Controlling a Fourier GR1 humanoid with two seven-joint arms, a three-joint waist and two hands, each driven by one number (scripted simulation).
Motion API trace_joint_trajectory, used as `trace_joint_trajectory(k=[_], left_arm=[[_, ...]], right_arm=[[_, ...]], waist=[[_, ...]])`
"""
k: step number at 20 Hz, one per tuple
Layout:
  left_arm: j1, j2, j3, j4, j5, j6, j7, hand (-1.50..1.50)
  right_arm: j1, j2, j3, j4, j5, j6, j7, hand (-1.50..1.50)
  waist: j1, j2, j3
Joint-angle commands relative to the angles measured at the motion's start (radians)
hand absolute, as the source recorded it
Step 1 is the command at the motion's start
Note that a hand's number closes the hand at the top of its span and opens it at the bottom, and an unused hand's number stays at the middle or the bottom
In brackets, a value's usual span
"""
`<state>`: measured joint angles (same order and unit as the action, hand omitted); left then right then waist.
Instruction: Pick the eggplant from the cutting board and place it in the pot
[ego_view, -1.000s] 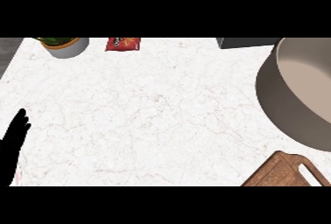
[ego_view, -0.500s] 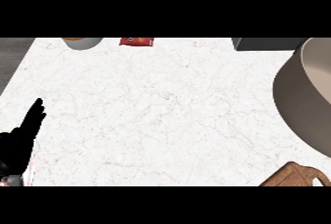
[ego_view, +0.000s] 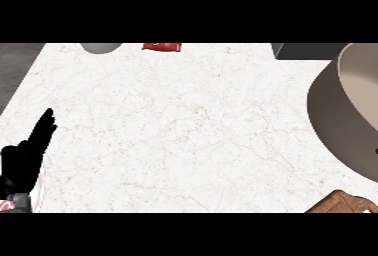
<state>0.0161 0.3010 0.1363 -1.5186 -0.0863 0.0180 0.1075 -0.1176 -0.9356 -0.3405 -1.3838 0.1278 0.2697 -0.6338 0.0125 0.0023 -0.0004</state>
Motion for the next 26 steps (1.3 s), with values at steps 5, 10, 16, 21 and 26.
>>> trace_joint_trajectory(k=[5,10,16,21,26], left_arm=[[-0.003,-0.019,-0.017,-0.017,-0.016,-0.013,-0.009,0.0],[0.003,-0.035,-0.028,-0.065,-0.032,0.004,0.042,0.0],[-0.016,-0.049,-0.032,-0.001,-0.047,0.003,0.003,0.0],[-0.015,-0.037,-0.007,0.002,-0.036,-0.009,-0.007,0.0],[-0.076,-0.052,-0.018,-0.015,-0.054,0.011,0.068,0.0]], right_arm=[[-0.354,0.082,0.2,0.303,0.207,-0.071,0.005,1.5],[-0.433,0.142,0.253,0.53,0.379,-0.239,-0.154,1.5],[-0.593,0.225,0.264,0.795,0.381,-0.141,-0.133,-1.5],[-0.668,0.266,0.256,0.94,0.385,-0.086,-0.207,-1.5],[-0.73,0.22,0.19,1.053,0.352,-0.038,-0.309,-1.5]], waist=[[0.024,0.005,0.001],[0.03,0.006,0.002],[0.026,0.009,0.002],[0.018,0.007,0.002],[0.015,0.009,0.002]])
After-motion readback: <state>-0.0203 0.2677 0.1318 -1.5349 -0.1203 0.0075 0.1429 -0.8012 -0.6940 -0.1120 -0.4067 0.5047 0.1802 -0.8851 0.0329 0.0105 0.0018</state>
